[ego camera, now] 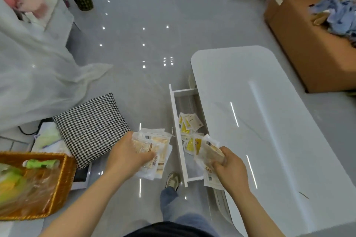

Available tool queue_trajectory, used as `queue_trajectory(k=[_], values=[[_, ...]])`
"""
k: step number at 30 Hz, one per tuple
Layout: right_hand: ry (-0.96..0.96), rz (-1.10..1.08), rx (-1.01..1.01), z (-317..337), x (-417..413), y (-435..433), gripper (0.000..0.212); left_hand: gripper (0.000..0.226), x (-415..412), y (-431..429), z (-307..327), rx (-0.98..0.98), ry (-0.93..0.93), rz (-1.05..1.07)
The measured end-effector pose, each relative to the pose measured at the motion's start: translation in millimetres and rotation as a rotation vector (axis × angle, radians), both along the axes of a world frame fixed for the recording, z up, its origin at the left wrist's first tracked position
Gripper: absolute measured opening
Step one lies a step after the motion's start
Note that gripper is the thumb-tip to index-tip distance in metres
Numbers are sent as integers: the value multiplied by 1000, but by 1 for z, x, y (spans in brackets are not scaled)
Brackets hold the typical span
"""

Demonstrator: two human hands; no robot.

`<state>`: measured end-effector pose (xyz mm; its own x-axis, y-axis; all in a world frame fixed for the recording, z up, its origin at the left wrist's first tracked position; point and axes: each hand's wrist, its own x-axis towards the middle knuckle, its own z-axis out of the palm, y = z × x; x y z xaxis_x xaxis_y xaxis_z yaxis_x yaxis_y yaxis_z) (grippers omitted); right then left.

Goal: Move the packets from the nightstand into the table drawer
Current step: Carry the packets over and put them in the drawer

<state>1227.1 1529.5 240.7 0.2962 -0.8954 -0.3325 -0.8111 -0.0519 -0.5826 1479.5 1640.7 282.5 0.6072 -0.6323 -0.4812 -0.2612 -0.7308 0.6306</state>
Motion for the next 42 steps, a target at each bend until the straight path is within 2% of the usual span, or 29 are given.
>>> queue_trajectory(k=[5, 9, 14, 27, 36, 42], values=[[28, -104, 48, -11, 1, -38, 20, 49, 15, -77, -9, 31, -39, -156], [49, -221, 70, -19, -5, -51, 11, 48, 16, -125, -14, 57, -74, -310], [63, -393, 143, -32, -7, -53, 12, 48, 16, -179, -33, 128, -69, -471], [64, -920, 291, -74, 38, -39, 18, 51, 14, -316, -95, 236, -146, -1114], [77, -1074, 372, -139, 64, -44, 21, 48, 2, -351, -184, 311, -142, -1349], [97, -1116, 415, -202, 71, -52, 25, 48, -2, -359, -266, 369, -145, -1358]])
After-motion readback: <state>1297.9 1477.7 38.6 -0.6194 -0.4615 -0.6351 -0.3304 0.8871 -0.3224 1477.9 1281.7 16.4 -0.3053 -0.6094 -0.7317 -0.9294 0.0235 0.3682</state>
